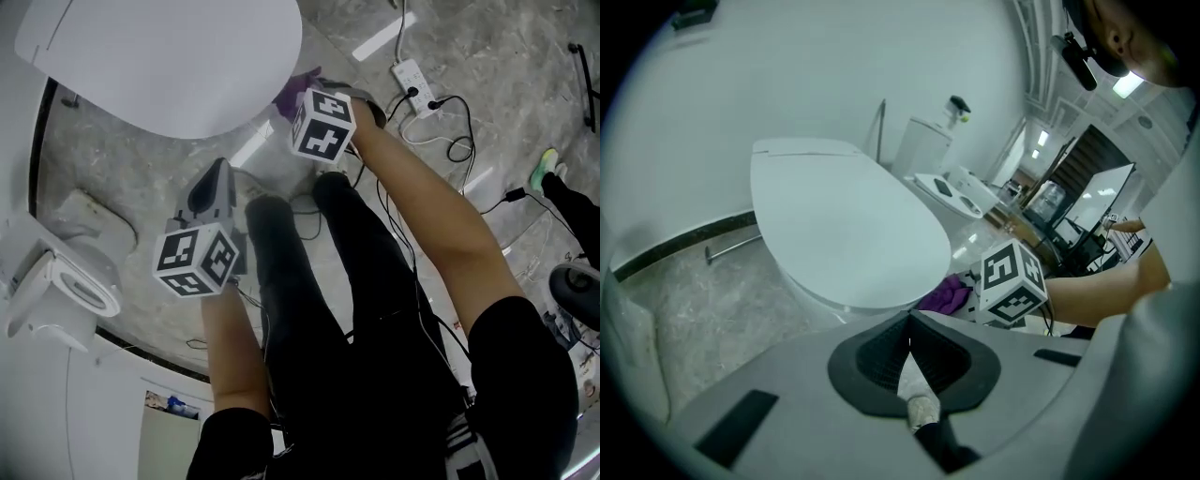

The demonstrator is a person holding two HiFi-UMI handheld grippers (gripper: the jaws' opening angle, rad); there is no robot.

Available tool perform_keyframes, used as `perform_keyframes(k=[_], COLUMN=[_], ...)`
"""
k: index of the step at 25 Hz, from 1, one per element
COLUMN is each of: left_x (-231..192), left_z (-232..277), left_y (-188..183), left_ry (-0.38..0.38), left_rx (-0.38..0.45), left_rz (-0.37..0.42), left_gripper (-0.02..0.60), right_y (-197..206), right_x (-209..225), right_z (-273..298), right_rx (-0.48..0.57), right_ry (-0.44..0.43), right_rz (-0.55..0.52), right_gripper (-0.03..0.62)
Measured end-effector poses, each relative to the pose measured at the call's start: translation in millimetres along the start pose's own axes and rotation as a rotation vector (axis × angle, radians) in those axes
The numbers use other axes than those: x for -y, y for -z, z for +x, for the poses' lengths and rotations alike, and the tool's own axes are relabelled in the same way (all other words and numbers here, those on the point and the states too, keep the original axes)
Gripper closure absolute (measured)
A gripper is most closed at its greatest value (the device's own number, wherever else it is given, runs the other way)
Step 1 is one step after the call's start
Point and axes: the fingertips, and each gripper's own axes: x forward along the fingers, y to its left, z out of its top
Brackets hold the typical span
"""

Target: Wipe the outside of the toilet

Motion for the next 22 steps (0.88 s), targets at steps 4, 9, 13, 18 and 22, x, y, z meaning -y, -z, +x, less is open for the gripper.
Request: perform_keyframes(k=[4, 9, 13, 18, 22], left_x=[-16, -43, -66, -101, -133], left_z=[-10, -27, -44, -68, -85], left_y=[10, 27, 41, 56, 66], left_ry=[-0.004, 0.003, 0.012, 0.033, 0.047], left_rx=[0.022, 0.036, 0.061, 0.065, 0.065], left_rz=[-0.021, -0.040, -0.092, -0.104, -0.114], left_gripper=[0.574, 0.574, 0.574, 0.574, 0.574], right_y=[-6, -26, -54, -78, -99], right_x=[-14, -44, -71, -80, -89], right_z=[5, 26, 45, 66, 80], right_rx=[-0.012, -0.056, -0.046, -0.037, -0.039], right_ry=[0.019, 0.047, 0.058, 0.159, 0.215], right_rz=[0.017, -0.003, 0.042, 0.178, 0.212], right_gripper=[0.487, 0.485, 0.485, 0.485, 0.485])
